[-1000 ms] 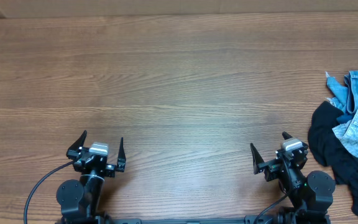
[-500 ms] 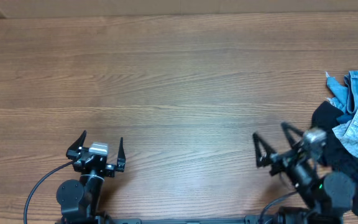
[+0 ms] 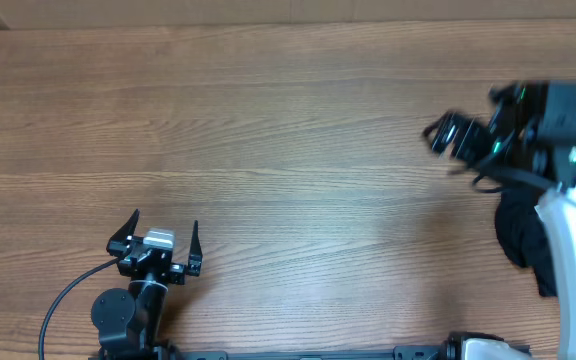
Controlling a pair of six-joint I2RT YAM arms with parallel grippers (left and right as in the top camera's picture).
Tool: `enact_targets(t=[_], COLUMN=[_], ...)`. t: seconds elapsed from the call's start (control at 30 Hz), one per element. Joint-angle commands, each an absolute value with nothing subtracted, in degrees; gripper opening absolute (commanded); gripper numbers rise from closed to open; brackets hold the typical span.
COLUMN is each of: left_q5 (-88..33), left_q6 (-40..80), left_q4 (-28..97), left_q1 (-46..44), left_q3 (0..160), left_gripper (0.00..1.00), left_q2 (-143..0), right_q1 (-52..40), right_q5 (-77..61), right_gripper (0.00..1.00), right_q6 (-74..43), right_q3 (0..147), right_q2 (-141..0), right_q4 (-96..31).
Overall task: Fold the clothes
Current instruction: 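Grasp the light blue denim shorts from the pile with the right gripper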
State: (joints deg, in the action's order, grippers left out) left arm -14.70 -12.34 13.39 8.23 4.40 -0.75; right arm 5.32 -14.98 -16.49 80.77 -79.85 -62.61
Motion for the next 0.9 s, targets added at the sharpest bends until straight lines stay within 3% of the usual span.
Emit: enact_targets(t=[0.0, 0.17, 0.4, 0.67, 0.7, 0.77, 0.8, 0.87], left_q5=[-14.44, -14.44, -14.44, -14.44, -14.44, -14.44, -14.44, -14.44], left_q6=[-12.01, -12.01, -12.01, -12.01, -12.01, -12.01, -12.01, -12.01], left_q4=[13.23, 13.23, 13.23, 13.23, 13.23, 13.23, 13.23, 13.23], left_q1=[8.05, 8.05, 8.05, 8.05, 8.05, 8.05, 8.05, 8.05], left_q3=[4.23, 4.23, 4.23, 4.23, 4.23, 4.23, 4.23, 4.23], left_gripper=[1.00, 1.00, 1.00, 1.00, 1.00, 1.00, 1.00, 1.00], left_q2=[-0.27, -0.27, -0.27, -0.27, -0.27, -0.27, -0.27, -0.27], right_q1=[5.34, 10.26, 28.10, 30.09, 30.09, 30.20, 30.20, 30.20], right_q5=[2.92, 21.02, 18.48, 17.61, 18.72, 19.49, 19.49, 20.08], right_gripper=[1.00, 1.00, 0.91, 0.89, 0.83, 0.57, 0.50, 0.51], right_q6=[-16.14, -25.87, -30.50, -30.50, -30.50, -30.52, -30.52, -30.50], right_q3=[89.65, 89.65, 89.65, 89.54, 89.47, 89.47, 89.47, 89.45], right_q2=[-82.37, -83.42, -95.61, -107.33, -108.14, -108.68, -108.68, -108.68], right_q4=[-61.32, -61.82, -63.94, -62.00, -61.91, -62.94, -63.20, -63.90])
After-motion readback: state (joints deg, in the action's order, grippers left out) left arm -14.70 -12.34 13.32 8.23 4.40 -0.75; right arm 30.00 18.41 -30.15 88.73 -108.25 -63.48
